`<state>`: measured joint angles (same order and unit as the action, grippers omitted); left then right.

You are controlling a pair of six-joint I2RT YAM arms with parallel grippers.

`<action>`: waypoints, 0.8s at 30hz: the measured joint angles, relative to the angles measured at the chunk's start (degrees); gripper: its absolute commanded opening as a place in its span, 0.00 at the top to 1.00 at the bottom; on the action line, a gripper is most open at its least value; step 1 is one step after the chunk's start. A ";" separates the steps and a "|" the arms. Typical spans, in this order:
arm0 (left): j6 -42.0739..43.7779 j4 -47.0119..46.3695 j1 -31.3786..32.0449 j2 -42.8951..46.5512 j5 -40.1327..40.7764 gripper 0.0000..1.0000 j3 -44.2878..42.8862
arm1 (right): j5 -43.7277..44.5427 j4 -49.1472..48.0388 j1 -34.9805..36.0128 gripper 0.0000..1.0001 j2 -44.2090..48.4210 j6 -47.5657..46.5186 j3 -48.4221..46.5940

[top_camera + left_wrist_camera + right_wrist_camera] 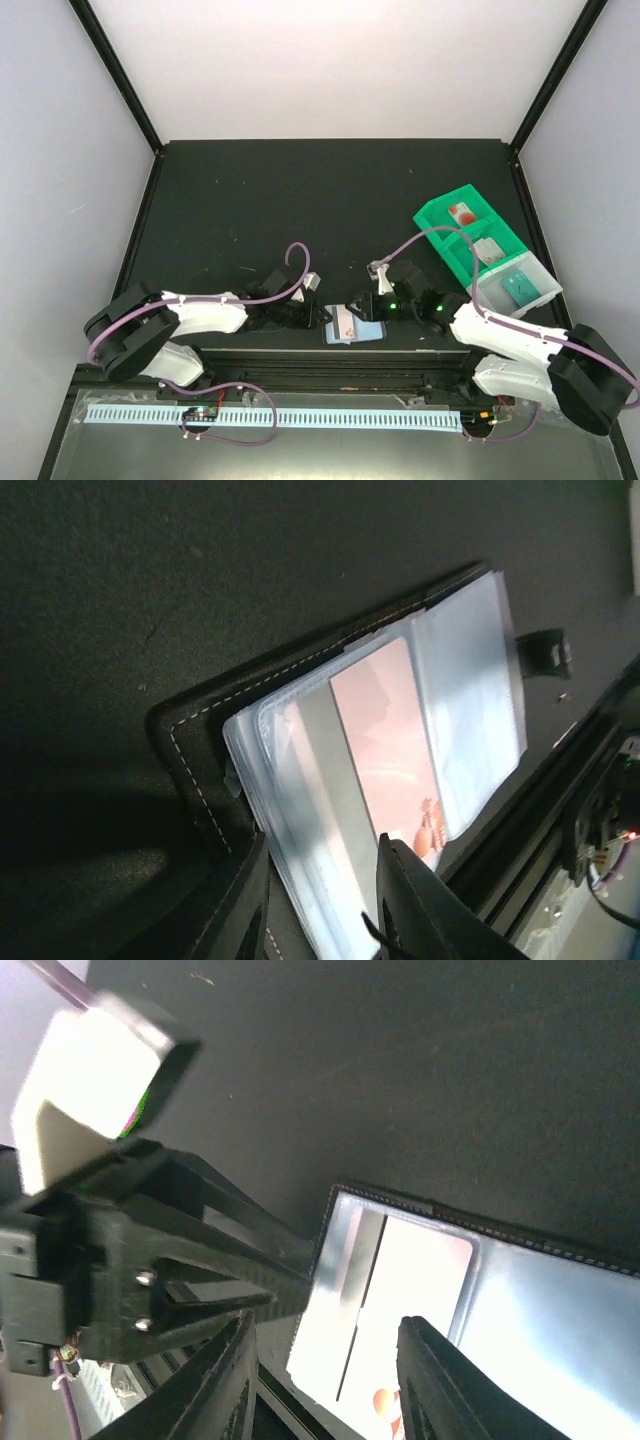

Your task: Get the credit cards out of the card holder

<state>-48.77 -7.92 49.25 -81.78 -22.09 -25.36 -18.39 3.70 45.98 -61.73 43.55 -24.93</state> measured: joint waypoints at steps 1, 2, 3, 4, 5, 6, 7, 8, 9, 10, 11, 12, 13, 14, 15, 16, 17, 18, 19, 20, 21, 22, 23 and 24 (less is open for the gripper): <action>-0.17 0.24 0.00 0.61 0.26 0.69 0.00 | 0.33 -0.42 0.74 0.63 -0.85 0.22 0.11; -0.39 0.42 0.00 1.33 0.46 0.69 0.00 | 0.72 -0.92 1.38 0.65 -1.62 0.31 0.33; -0.72 0.33 -0.02 1.99 0.48 0.70 0.00 | 1.18 -1.16 1.70 0.67 -2.21 0.28 0.59; -0.98 0.07 0.00 2.32 0.39 0.72 0.00 | 1.66 -1.31 1.95 0.69 -2.67 0.17 0.87; -1.16 -0.48 0.00 2.45 0.11 0.73 0.00 | 1.95 -1.33 2.01 0.71 -3.04 0.02 1.09; -1.36 -1.01 0.00 2.40 -0.20 0.76 0.02 | 2.34 -1.38 2.10 0.73 -3.48 -0.09 1.31; -1.46 -1.46 0.02 2.27 -0.55 0.78 0.00 | 2.84 -1.49 2.10 0.75 -4.04 -0.11 1.51; -1.55 -2.03 0.04 2.05 -0.85 0.80 0.00 | 2.93 -1.64 2.12 0.76 -4.48 -0.33 1.66; -1.68 -2.54 0.09 1.75 -0.98 0.80 0.00 | 2.93 -1.88 2.14 0.78 -4.92 -0.46 1.86; -1.81 -3.37 0.17 1.14 -1.27 0.80 0.00 | 2.91 -2.12 2.16 0.79 -5.42 -0.48 2.03; -1.90 -3.91 0.28 0.42 -1.42 0.80 0.02 | 2.89 -2.29 2.16 0.79 -5.86 -0.57 2.14; -1.92 -4.37 0.33 -0.42 -1.64 0.80 0.02 | 2.93 -2.38 2.19 0.79 -6.23 -0.66 2.19; -1.99 -4.57 0.35 -0.94 -1.77 0.81 0.02 | 2.99 -2.47 2.16 0.80 -6.62 -0.74 2.21; -2.01 -4.63 0.35 -1.51 -1.92 0.82 0.02 | 3.06 -2.54 2.16 0.80 -6.93 -0.81 2.21; -1.99 -4.66 0.35 -1.88 -1.97 0.83 0.09 | 3.10 -2.73 2.16 0.80 -7.32 -0.79 2.23; -1.99 -4.66 0.37 -2.01 -1.99 0.83 0.13 | 3.10 -3.02 2.16 0.80 -7.63 -0.79 2.29; -1.97 -4.68 0.37 -2.12 -1.97 0.84 0.15 | 3.06 -3.67 2.16 0.80 -8.09 -0.79 2.49; -1.95 -4.76 0.39 -2.23 -1.99 0.84 0.15 | 3.02 -4.07 2.16 0.80 -8.44 -0.76 2.73; -1.92 -4.92 0.39 -2.36 -1.99 0.83 0.17 | 2.93 -4.46 2.16 0.80 -8.81 -0.76 2.97; -1.88 -5.07 0.39 -2.43 -1.99 0.83 0.24 | 2.86 -4.96 2.16 0.80 -9.25 -0.74 3.23; -1.86 -5.38 0.39 -2.60 -1.99 0.82 0.35 | 2.84 -5.49 2.16 0.80 -9.84 -0.72 3.54; -1.86 -5.73 0.39 -2.73 -1.99 0.82 0.48 | 2.84 -5.92 2.19 0.80 -10.34 -0.72 3.80; -1.84 -5.95 0.39 -2.73 -1.99 0.82 0.55 | 2.82 -6.32 2.16 0.80 -10.93 -0.66 4.07; -1.84 -6.10 0.39 -2.73 -1.97 0.82 0.61 | 2.80 -6.80 2.16 0.80 -11.56 -0.55 4.33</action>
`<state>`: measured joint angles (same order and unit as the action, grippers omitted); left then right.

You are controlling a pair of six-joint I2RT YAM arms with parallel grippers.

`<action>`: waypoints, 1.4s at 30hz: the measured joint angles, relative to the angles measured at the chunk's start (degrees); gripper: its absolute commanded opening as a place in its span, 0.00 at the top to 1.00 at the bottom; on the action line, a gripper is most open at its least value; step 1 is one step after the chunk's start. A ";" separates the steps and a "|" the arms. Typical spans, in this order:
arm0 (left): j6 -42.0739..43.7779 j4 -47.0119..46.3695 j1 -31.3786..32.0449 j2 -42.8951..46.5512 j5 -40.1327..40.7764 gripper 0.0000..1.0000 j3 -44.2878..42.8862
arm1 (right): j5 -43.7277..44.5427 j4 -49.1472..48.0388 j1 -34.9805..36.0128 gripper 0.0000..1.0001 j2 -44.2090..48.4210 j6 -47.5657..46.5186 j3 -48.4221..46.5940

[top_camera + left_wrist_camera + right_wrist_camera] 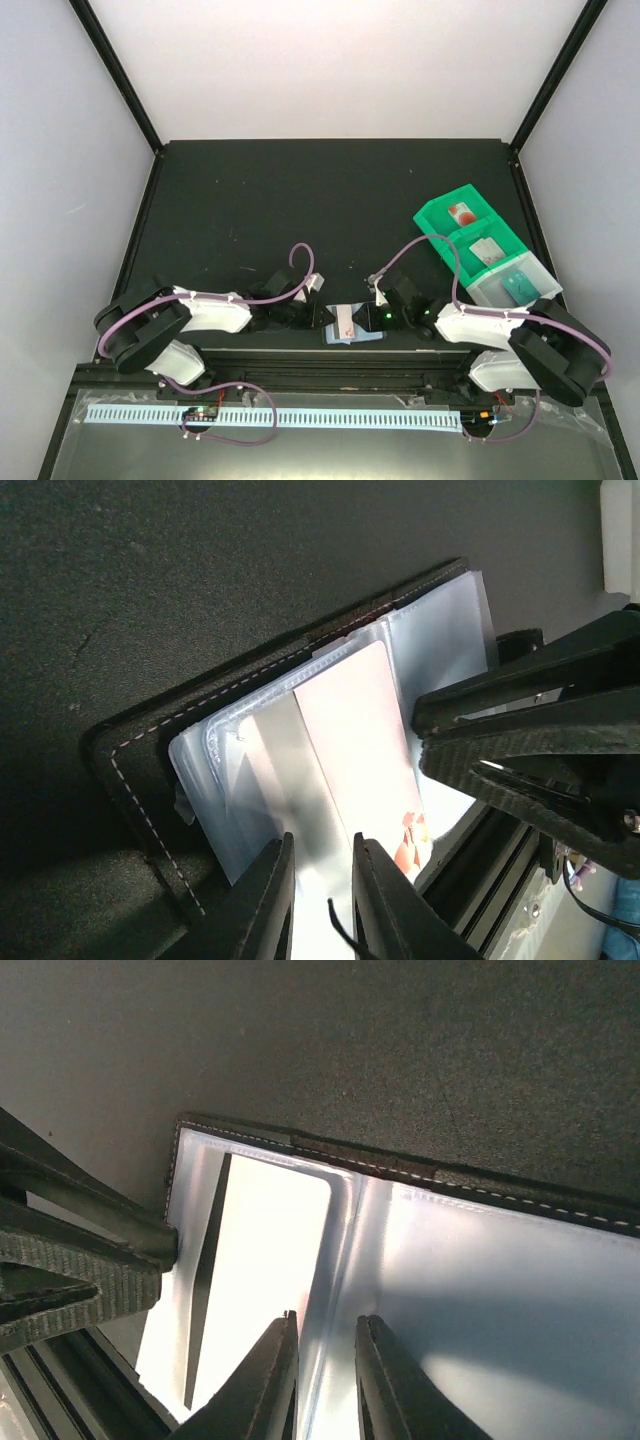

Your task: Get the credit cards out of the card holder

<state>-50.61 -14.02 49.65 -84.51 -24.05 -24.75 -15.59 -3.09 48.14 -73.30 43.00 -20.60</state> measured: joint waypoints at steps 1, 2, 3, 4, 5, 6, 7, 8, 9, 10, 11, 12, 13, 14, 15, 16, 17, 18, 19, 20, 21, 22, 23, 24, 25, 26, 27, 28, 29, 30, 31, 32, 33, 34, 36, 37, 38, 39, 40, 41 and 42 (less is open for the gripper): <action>0.02 -0.17 0.00 0.00 0.00 0.82 0.11 | -0.11 -0.87 0.00 0.81 -0.68 0.24 0.37; 0.04 -0.33 0.00 0.00 0.00 0.82 0.20 | -0.28 -1.64 0.00 0.81 -1.09 0.50 0.61; 0.07 -0.39 0.00 -0.02 0.02 0.82 0.22 | -0.59 -2.56 0.00 0.81 -1.42 0.74 0.79; 0.11 -0.44 0.00 -0.11 0.02 0.82 0.22 | -0.90 -3.21 0.02 0.81 -1.77 0.87 0.83; 0.20 -0.59 0.00 -0.26 0.02 0.82 0.22 | -1.09 -3.78 0.00 0.82 -2.08 0.96 0.87; 0.28 -0.81 0.00 -0.37 0.02 0.82 0.22 | -1.20 -4.31 0.00 0.82 -2.32 1.05 0.94; 0.35 -0.87 0.00 -0.37 0.02 0.82 0.22 | -1.27 -4.70 0.00 0.82 -2.47 1.07 1.01; 0.42 -0.90 0.00 -0.37 0.02 0.81 0.22 | -1.36 -5.09 0.00 0.82 -2.54 1.14 1.14; 0.44 -0.94 0.00 -0.37 0.02 0.81 0.22 | -1.46 -5.42 0.00 0.83 -2.54 1.27 1.25; 0.44 -1.01 0.00 -0.37 0.02 0.81 0.26 | -1.53 -5.77 0.00 0.83 -2.56 1.36 1.38; 0.44 -1.03 0.00 -0.37 0.02 0.80 0.26 | -1.62 -6.03 0.00 0.83 -2.62 1.51 1.49; 0.44 -1.05 0.00 -0.37 0.02 0.80 0.26 | -1.70 -6.25 0.00 0.83 -2.69 1.73 1.51; 0.46 -1.07 0.00 -0.37 0.02 0.80 0.26 | -1.79 -6.43 0.00 0.84 -2.73 1.88 1.51; 0.44 -1.07 0.00 -0.37 0.02 0.80 0.26 | -1.99 -6.67 0.00 0.84 -2.80 2.03 1.53; 0.44 -1.09 0.00 -0.37 0.02 0.80 0.26 | -2.25 -6.93 0.00 0.84 -2.89 2.21 1.53; 0.44 -1.11 0.02 -0.37 0.02 0.79 0.28 | -2.54 -7.15 0.00 0.85 -2.97 2.34 1.53; 0.44 -1.16 0.07 -0.37 0.02 0.78 0.28 | -2.78 -7.32 0.00 0.85 -3.10 2.49 1.53; 0.42 -1.29 0.15 -0.37 0.04 0.77 0.31 | -3.13 -7.65 0.00 0.85 -3.34 2.82 1.51; 0.42 -1.53 0.26 -0.37 0.07 0.77 0.37 | -3.45 -7.89 0.00 0.85 -3.56 3.10 1.53; 0.44 -1.81 0.33 -0.37 0.11 0.77 0.50 | -3.65 -8.07 0.00 0.86 -3.67 3.45 1.57; 0.44 -1.99 0.35 -0.37 0.20 0.77 0.57 | -3.85 -8.17 0.00 0.86 -3.69 3.82 1.64; 0.44 -2.05 0.37 -0.37 0.22 0.77 0.57 | -3.93 -8.31 0.00 0.86 -3.69 4.09 1.75; 0.44 -2.05 0.37 -0.37 0.22 0.77 0.57 | -4.00 -8.39 0.00 0.87 -3.72 4.39 1.81; 0.44 -2.03 0.37 -0.37 0.24 0.77 0.57 | -4.02 -8.46 0.00 0.88 -3.82 4.52 1.81; 0.44 -2.03 0.37 -0.35 0.24 0.77 0.57 | -4.02 -8.52 -0.02 0.91 -3.96 4.72 1.81; 0.44 -2.01 0.37 -0.35 0.26 0.77 0.57 | -4.00 -8.57 -0.02 0.93 -4.17 5.01 1.81; 0.44 -1.99 0.37 -0.35 0.28 0.77 0.57 | -3.98 -8.61 -0.07 0.96 -4.28 5.14 1.84; 0.44 -1.95 0.37 -0.31 0.31 0.77 0.57 | -3.93 -8.66 -0.11 0.98 -4.35 5.29 1.86; 0.44 -1.88 0.39 -0.24 0.35 0.77 0.59 | -3.85 -8.72 -0.17 0.99 -4.37 5.70 1.95; 0.44 -1.86 0.46 -0.22 0.46 0.77 0.59 | -3.85 -8.90 -0.22 0.99 -4.37 5.62 2.03; 0.44 -1.86 0.48 -0.22 0.52 0.77 0.59 | -3.82 -9.09 -0.26 0.99 -4.37 5.86 2.16; 0.44 -1.84 0.48 -0.22 0.59 0.76 0.59 | -3.80 -9.40 -0.28 0.99 -4.37 6.01 2.34; 0.46 -1.81 0.50 -0.22 0.68 0.76 0.59 | -3.80 -9.64 -0.28 0.99 -4.33 6.03 2.49; 0.46 -1.81 0.50 -0.20 0.74 0.76 0.59 | -3.80 -9.88 -0.28 0.99 -4.24 6.14 2.67; 0.55 -1.79 0.59 -0.11 0.90 0.76 0.59 | -3.78 -10.80 -0.28 0.99 -3.80 6.45 3.32; 0.63 -1.73 0.63 -0.07 0.96 0.76 0.59 | -3.80 -11.26 -0.26 0.99 -3.34 6.64 3.78; 0.68 -1.68 0.68 -0.02 1.01 0.75 0.59 | -3.82 -11.58 -0.22 0.99 -2.93 6.78 4.15; 0.72 -1.57 0.72 0.07 1.11 0.75 0.59 | -3.85 -11.74 -0.22 0.99 -2.47 6.86 4.44; 0.81 -1.51 0.76 0.13 1.18 0.74 0.59 | -3.87 -11.82 -0.17 0.99 -2.08 6.91 4.68; 0.87 -1.46 0.79 0.15 1.27 0.74 0.59 | -3.87 -11.93 -0.15 0.99 -1.66 7.02 4.90; 0.92 -1.46 0.81 0.17 1.31 0.74 0.59 | -3.87 -11.96 -0.11 0.99 -1.29 7.08 5.05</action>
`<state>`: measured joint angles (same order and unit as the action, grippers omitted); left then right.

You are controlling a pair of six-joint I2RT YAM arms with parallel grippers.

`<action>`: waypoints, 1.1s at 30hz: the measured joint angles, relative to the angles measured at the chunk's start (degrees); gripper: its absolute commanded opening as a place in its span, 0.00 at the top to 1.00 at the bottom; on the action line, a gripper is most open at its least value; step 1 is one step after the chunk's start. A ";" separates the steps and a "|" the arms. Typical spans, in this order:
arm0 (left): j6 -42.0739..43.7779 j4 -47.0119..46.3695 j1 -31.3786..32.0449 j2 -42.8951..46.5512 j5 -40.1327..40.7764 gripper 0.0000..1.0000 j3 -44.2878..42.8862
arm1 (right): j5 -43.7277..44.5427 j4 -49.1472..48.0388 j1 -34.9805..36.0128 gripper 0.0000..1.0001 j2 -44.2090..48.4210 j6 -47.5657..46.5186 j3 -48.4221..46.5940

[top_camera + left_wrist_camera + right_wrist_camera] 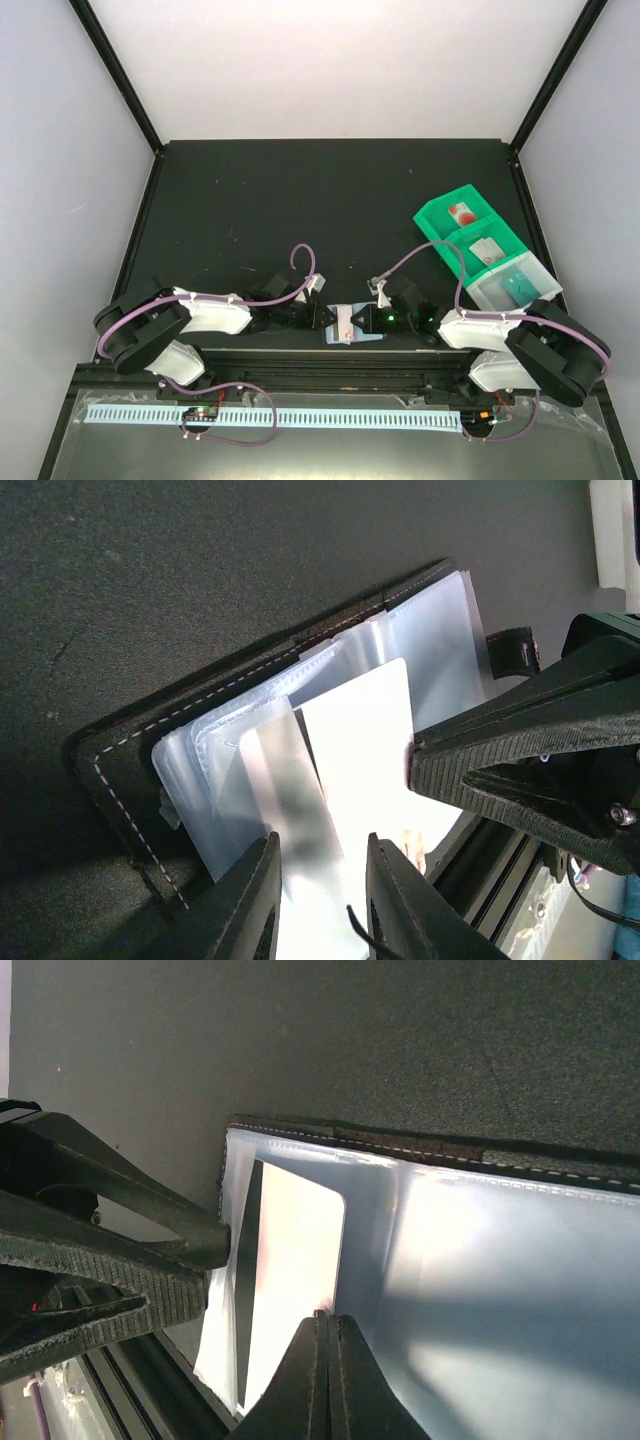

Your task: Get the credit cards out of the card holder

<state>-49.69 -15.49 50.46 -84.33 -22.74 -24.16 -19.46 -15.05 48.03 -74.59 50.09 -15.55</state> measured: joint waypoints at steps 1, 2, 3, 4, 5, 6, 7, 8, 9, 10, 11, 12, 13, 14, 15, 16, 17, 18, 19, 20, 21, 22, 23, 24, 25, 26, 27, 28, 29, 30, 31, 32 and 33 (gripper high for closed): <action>0.02 0.00 0.00 0.02 0.02 0.74 0.00 | 0.00 -0.02 0.00 0.99 0.37 0.04 0.17; 0.04 0.00 0.00 0.02 0.02 0.74 -0.02 | 0.00 0.00 0.00 0.99 0.70 0.11 0.28; 0.04 0.02 0.00 0.02 0.04 0.75 -0.02 | 0.02 0.04 0.00 0.99 0.94 0.20 0.33; 0.07 0.02 0.00 0.02 0.07 0.74 -0.02 | 0.04 0.09 0.00 0.99 1.27 0.22 0.33; 0.09 0.02 0.00 0.02 0.13 0.75 0.00 | 0.07 0.20 0.00 0.99 1.62 0.24 0.33; 0.09 0.04 0.00 0.02 0.17 0.74 0.00 | 0.13 0.48 0.02 0.99 2.05 0.26 0.33; 0.11 0.04 0.00 0.02 0.22 0.74 -0.02 | 0.28 0.90 0.07 0.99 2.56 0.26 0.33; 0.13 0.04 0.00 0.02 0.22 0.75 -0.02 | 0.37 1.27 0.07 0.99 3.06 0.26 0.33; 0.15 0.04 0.02 0.02 0.22 0.75 -0.02 | 0.55 1.60 0.11 0.99 3.56 0.26 0.33; 0.17 0.04 0.02 0.02 0.22 0.75 -0.02 | 0.85 1.88 0.11 0.99 4.15 0.31 0.37; 0.17 0.04 0.02 0.02 0.22 0.75 -0.02 | 0.96 1.99 0.11 0.99 4.61 0.39 0.46; 0.17 0.04 0.02 0.02 0.22 0.75 -0.02 | 1.20 2.14 0.11 0.99 5.16 0.46 0.61; 0.17 0.04 0.02 0.02 0.22 0.75 -0.02 | 1.40 2.23 0.11 0.96 5.57 0.57 0.81; 0.17 0.04 0.02 0.02 0.22 0.75 -0.02 | 1.46 2.25 0.11 0.93 5.81 0.68 0.96; 0.20 0.04 0.02 0.02 0.22 0.75 0.00 | 1.46 2.27 0.11 0.90 5.84 0.83 1.07; 0.20 0.04 0.02 0.02 0.22 0.75 -0.02 | 1.44 2.23 0.11 0.88 5.75 1.07 1.14; 0.20 0.04 0.02 0.02 0.24 0.75 -0.02 | 1.42 2.19 0.11 0.86 5.53 1.20 1.16; 0.20 0.04 0.02 0.02 0.24 0.75 -0.02 | 1.36 2.10 0.11 0.84 5.16 1.38 1.16; 0.20 0.04 0.02 0.02 0.24 0.75 -0.02 | 1.31 1.95 0.11 0.82 4.66 1.44 1.16; 0.20 0.04 0.02 0.02 0.26 0.75 -0.02 | 1.29 1.70 0.11 0.81 4.02 1.51 1.18; 0.20 0.04 0.02 0.02 0.26 0.75 -0.02 | 1.25 1.42 0.11 0.81 3.37 1.64 1.18; 0.20 0.04 0.02 0.02 0.26 0.75 -0.02 | 1.20 1.11 0.11 0.81 2.62 1.75 1.20; 0.20 0.04 0.02 0.02 0.28 0.75 -0.02 | 1.11 0.61 0.11 0.81 1.90 1.86 1.22; 0.17 0.04 0.02 0.02 0.28 0.75 -0.02 | 1.03 0.09 0.11 0.81 1.16 1.92 1.22; 0.17 0.07 0.02 0.02 0.31 0.75 0.00 | 0.94 -0.33 0.11 0.81 0.66 1.99 1.22; 0.17 0.07 0.04 0.04 0.35 0.75 0.00 | 0.76 -1.11 0.11 0.81 0.11 2.16 1.22; 0.20 0.13 0.04 0.09 0.42 0.75 0.00 | 0.61 -1.86 0.11 0.81 -0.35 2.36 1.22; 0.17 0.24 0.04 0.17 0.46 0.75 0.00 | 0.44 -2.40 0.11 0.81 -0.63 2.45 1.22; 0.20 0.44 0.04 0.26 0.50 0.75 0.00 | 0.28 -2.86 0.11 0.81 -0.87 2.58 1.22; 0.17 0.55 0.04 0.35 0.55 0.75 0.00 | 0.11 -3.26 0.11 0.81 -1.14 2.64 1.22; 0.20 0.57 0.04 0.35 0.57 0.75 0.00 | -0.09 -3.74 0.11 0.81 -1.42 2.78 1.22; 0.20 0.59 0.04 0.35 0.57 0.75 0.00 | -0.20 -4.02 0.11 0.82 -1.55 2.80 1.22; 0.20 0.59 0.04 0.35 0.59 0.75 0.00 | -0.28 -4.31 0.11 0.83 -1.68 2.80 1.22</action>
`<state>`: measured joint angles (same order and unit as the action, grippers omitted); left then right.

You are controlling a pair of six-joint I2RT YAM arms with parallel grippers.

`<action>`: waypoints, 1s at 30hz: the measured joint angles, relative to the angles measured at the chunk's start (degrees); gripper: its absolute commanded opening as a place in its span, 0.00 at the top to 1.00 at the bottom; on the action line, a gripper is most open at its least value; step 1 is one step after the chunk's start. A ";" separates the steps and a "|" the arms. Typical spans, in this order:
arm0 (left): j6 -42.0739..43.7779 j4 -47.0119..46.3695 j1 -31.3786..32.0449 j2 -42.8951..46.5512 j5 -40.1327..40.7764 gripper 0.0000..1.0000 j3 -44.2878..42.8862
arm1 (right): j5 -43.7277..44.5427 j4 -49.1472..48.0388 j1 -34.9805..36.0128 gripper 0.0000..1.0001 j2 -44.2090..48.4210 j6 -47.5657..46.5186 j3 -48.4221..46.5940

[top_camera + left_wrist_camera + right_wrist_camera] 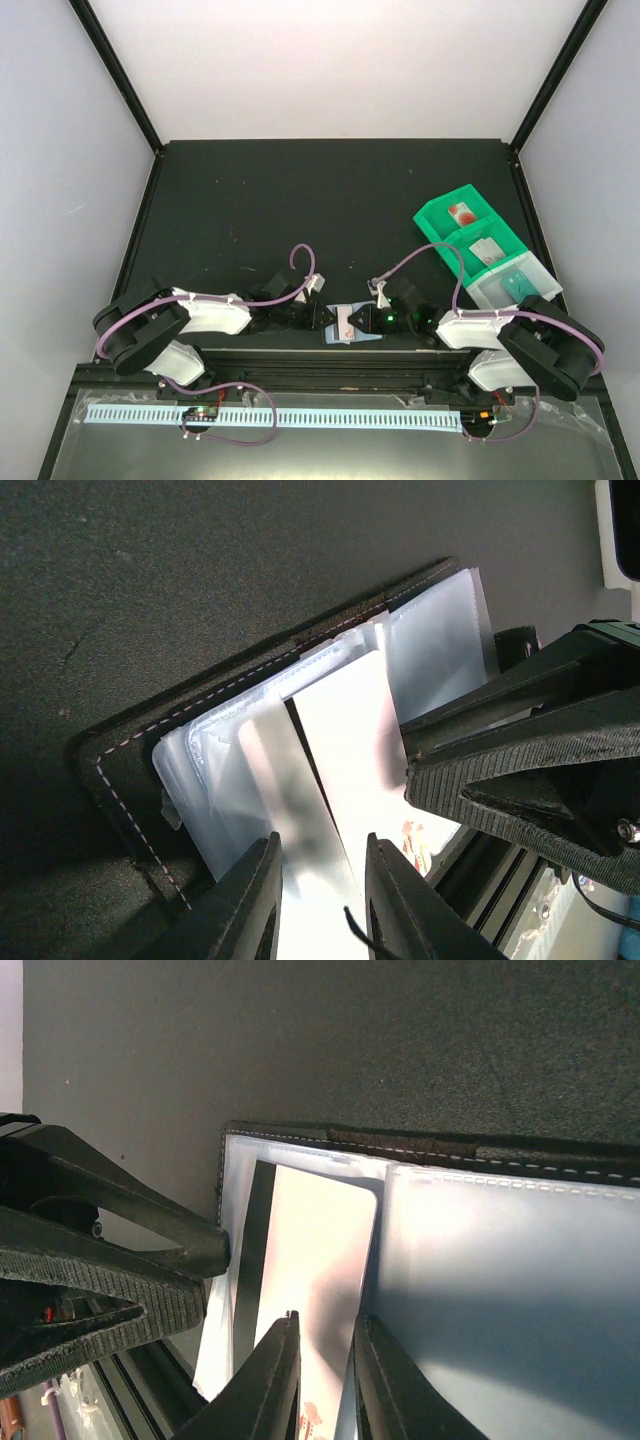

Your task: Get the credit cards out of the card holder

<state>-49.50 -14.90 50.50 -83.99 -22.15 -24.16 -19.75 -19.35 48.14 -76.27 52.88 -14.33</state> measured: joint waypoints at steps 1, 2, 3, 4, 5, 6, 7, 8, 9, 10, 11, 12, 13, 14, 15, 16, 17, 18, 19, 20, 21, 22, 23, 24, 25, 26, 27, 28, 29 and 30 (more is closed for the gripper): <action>-0.02 0.00 0.00 0.00 -0.02 0.75 0.00 | -0.09 -0.20 0.00 0.85 -0.09 -0.02 0.00; 0.00 0.00 0.00 0.00 0.00 0.75 0.00 | -0.13 -0.35 0.00 0.87 -0.17 0.00 0.00; 0.00 0.00 0.00 0.00 -0.02 0.75 0.00 | -0.15 -0.44 0.00 0.90 -0.28 0.00 0.00; 0.00 0.00 0.00 0.00 0.00 0.75 0.00 | -0.15 -0.44 0.00 0.93 -0.35 0.13 0.00; 0.00 0.00 0.00 0.00 0.00 0.75 0.00 | -0.13 -0.44 0.00 0.95 -0.39 0.15 0.00; 0.00 0.00 0.00 0.00 0.00 0.75 0.00 | -0.13 -0.44 0.00 0.98 -0.42 0.07 0.00; 0.00 0.00 0.00 0.00 0.00 0.75 0.00 | -0.11 -0.44 0.00 0.99 -0.44 -0.02 0.02; 0.00 0.02 0.00 0.00 0.02 0.75 0.00 | -0.04 -0.44 0.00 0.99 -0.44 0.07 0.02; 0.00 0.02 0.00 0.00 0.02 0.75 0.00 | 0.02 -0.44 -0.02 0.99 -0.44 0.04 0.04; 0.02 0.04 0.00 0.00 0.04 0.75 0.00 | 0.09 -0.44 -0.02 0.99 -0.39 0.17 0.09; 0.02 0.04 0.00 0.00 0.04 0.75 0.00 | 0.11 -0.46 -0.02 0.99 -0.24 0.17 0.22; 0.04 0.04 0.00 0.00 0.04 0.75 0.00 | 0.13 -0.63 -0.02 0.99 0.09 0.13 0.44; 0.04 0.04 0.02 0.00 0.04 0.75 0.00 | 0.15 -0.81 -0.02 0.99 0.59 0.15 0.74; 0.09 0.04 0.02 0.00 0.04 0.75 0.00 | 0.20 -0.81 -0.02 0.99 1.18 0.15 1.03; 0.20 0.04 0.04 0.00 0.04 0.75 0.00 | 0.24 -0.76 -0.09 0.99 1.81 0.15 1.31; 0.26 0.04 0.07 0.00 0.07 0.75 0.00 | 0.35 -0.66 -0.20 0.99 2.51 0.13 1.55; 0.28 0.04 0.07 0.00 0.04 0.75 0.00 | 0.57 -0.33 -0.28 0.99 3.32 0.11 1.75; 0.35 0.04 0.07 0.00 0.07 0.75 0.00 | 0.79 0.00 -0.31 0.99 4.15 0.09 1.92; 0.39 0.04 0.07 0.00 0.07 0.75 0.00 | 1.25 0.46 -0.35 0.98 5.11 0.07 2.05; 0.42 0.04 0.09 0.00 0.07 0.75 0.00 | 1.49 0.70 -0.35 0.95 5.95 0.02 2.25; 0.42 0.04 0.09 0.00 0.09 0.75 0.00 | 1.64 0.94 -0.37 0.91 6.58 0.02 2.38; 0.44 0.04 0.09 0.00 0.09 0.75 0.00 | 1.81 1.11 -0.39 0.88 7.19 -0.15 2.56; 0.44 0.04 0.09 0.00 0.09 0.75 0.00 | 1.88 1.36 -0.39 0.84 7.54 -0.07 2.62; 0.44 0.04 0.09 0.00 0.11 0.75 0.00 | 1.99 1.46 -0.39 0.81 7.67 -0.22 2.69; 0.42 0.04 0.09 0.00 0.09 0.75 0.00 | 2.05 1.53 -0.39 0.79 7.69 -0.22 2.71; 0.42 0.04 0.11 0.00 0.11 0.75 0.00 | 2.12 1.57 -0.39 0.76 7.67 -0.07 2.80; 0.42 0.04 0.11 0.00 0.13 0.75 0.00 | 2.21 1.55 -0.39 0.74 7.61 -0.15 2.86; 0.42 0.04 0.11 0.00 0.13 0.75 0.00 | 2.21 1.38 -0.39 0.71 7.41 -0.04 2.97; 0.42 0.04 0.11 0.00 0.13 0.75 0.00 | 2.19 0.96 -0.39 0.70 6.95 -0.22 3.10; 0.42 0.04 0.11 0.00 0.15 0.75 0.00 | 2.10 0.59 -0.39 0.69 6.40 -0.13 3.26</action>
<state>-49.08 -14.85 50.61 -83.99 -22.00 -24.16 -17.65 -18.76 47.75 -69.87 52.75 -11.07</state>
